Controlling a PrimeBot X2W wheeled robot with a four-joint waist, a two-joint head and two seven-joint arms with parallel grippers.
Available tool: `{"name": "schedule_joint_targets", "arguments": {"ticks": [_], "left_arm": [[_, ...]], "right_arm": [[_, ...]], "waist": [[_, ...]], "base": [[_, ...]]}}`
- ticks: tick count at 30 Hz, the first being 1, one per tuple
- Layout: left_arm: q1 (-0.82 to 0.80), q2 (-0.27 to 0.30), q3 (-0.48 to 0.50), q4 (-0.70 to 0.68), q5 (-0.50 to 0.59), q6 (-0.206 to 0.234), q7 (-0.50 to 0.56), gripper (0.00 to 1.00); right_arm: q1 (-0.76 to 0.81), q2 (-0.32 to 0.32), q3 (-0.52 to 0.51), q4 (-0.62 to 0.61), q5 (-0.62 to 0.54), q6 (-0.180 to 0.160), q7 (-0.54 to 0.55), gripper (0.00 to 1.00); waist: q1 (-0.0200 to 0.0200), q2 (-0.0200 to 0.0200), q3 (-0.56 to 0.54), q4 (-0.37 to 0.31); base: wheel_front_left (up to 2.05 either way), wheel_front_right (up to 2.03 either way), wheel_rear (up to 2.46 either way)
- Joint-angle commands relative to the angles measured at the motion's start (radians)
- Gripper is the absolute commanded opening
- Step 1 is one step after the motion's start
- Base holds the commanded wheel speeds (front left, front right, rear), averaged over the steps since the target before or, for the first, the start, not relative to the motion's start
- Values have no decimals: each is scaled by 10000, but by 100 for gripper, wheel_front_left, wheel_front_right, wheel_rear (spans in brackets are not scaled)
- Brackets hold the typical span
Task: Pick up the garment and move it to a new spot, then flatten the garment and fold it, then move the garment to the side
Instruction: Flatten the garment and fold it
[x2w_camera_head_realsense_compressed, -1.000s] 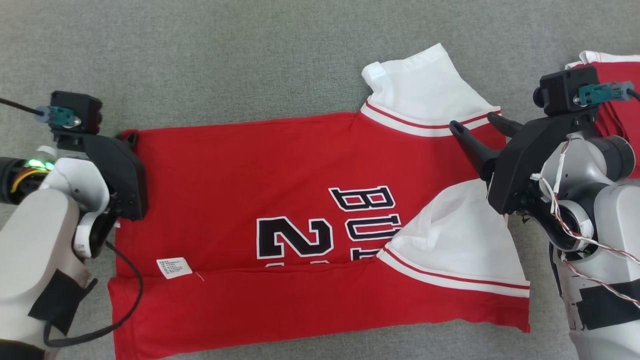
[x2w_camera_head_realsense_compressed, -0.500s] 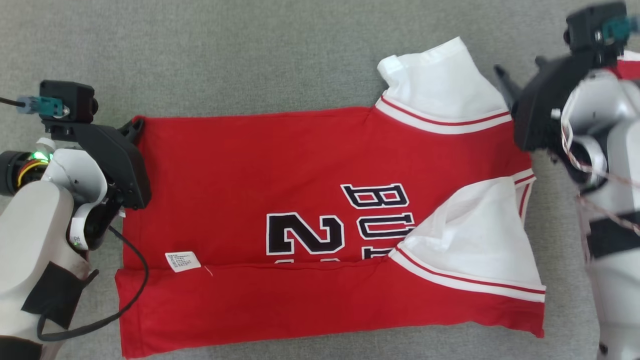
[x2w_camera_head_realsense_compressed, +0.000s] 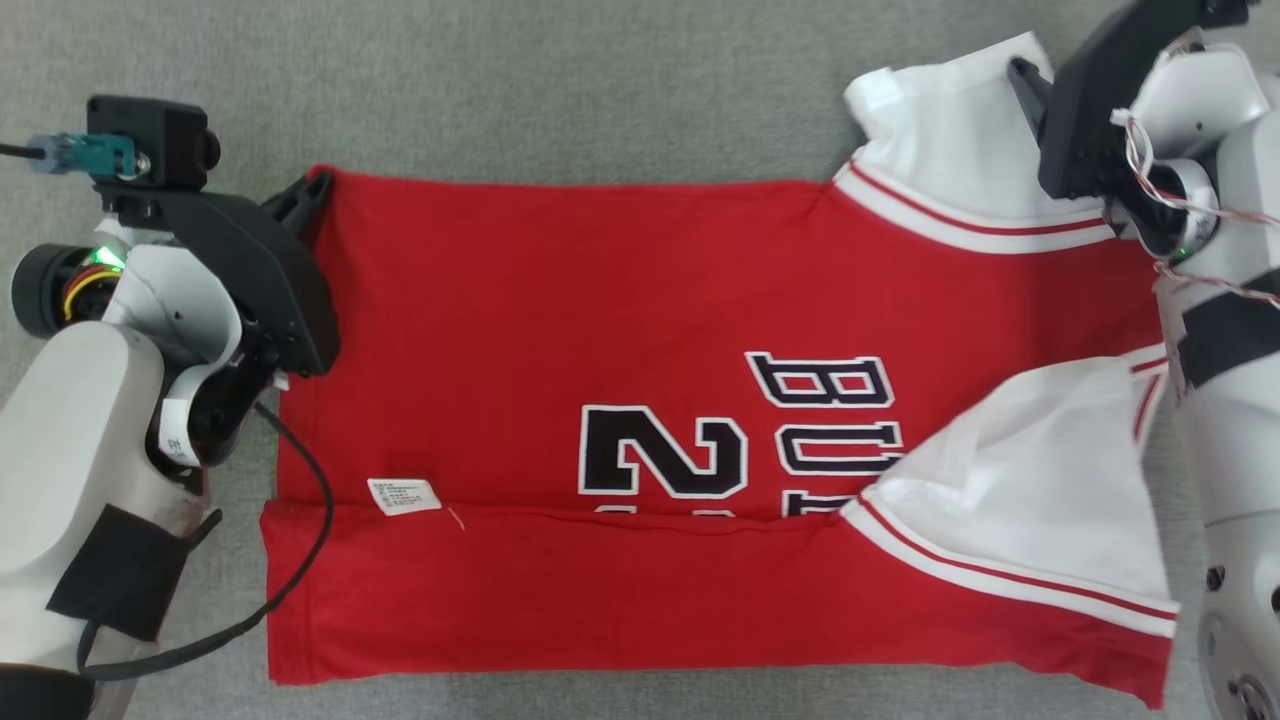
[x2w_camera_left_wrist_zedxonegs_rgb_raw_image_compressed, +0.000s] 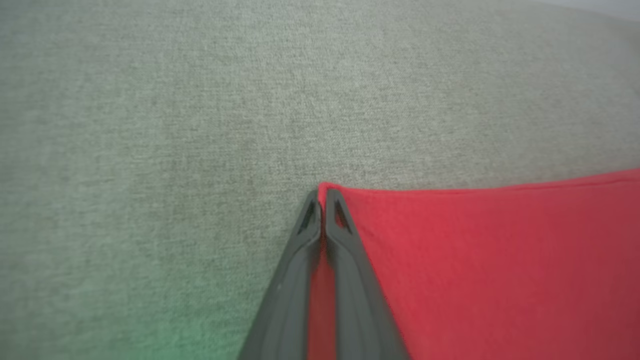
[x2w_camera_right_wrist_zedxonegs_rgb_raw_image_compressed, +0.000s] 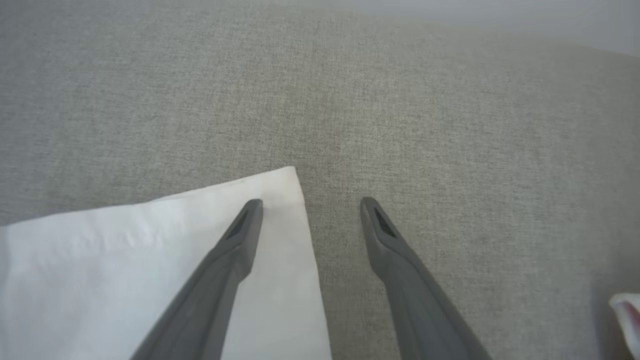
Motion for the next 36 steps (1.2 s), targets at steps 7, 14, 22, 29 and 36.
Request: {"name": "schedule_joint_targets", "arguments": {"ticks": [7,14,22,29,36], "left_arm": [[44,-64,12,-436,-205,103,174,0],[174,89,55,-634,-248,183,212,0],[278,241,76,-600,-278,178,103,0],[351,204,23,-510,-273,123,-24,0],[315,239,20,-403,-319,117,-61,0]], "right_arm": [[-511,226,18,1450,-274,-23,-245,96],[-788,175,302,2207,-147,-23,130,98],[-1137,-72,540,2079,-9,-23,-602,100],[-1502,-69,464,1837,152,-23,-950,100],[-1191,-262,359,1246,233,-23,-164,100]], "waist": [[-1,-1,483,317],[-1,-1,332,196],[-1,-1,168,81],[-1,-1,77,98],[-1,-1,-134,2]], "base": [[0,0,0],[0,0,0],[0,0,0],[0,0,0],[0,0,0]]}}
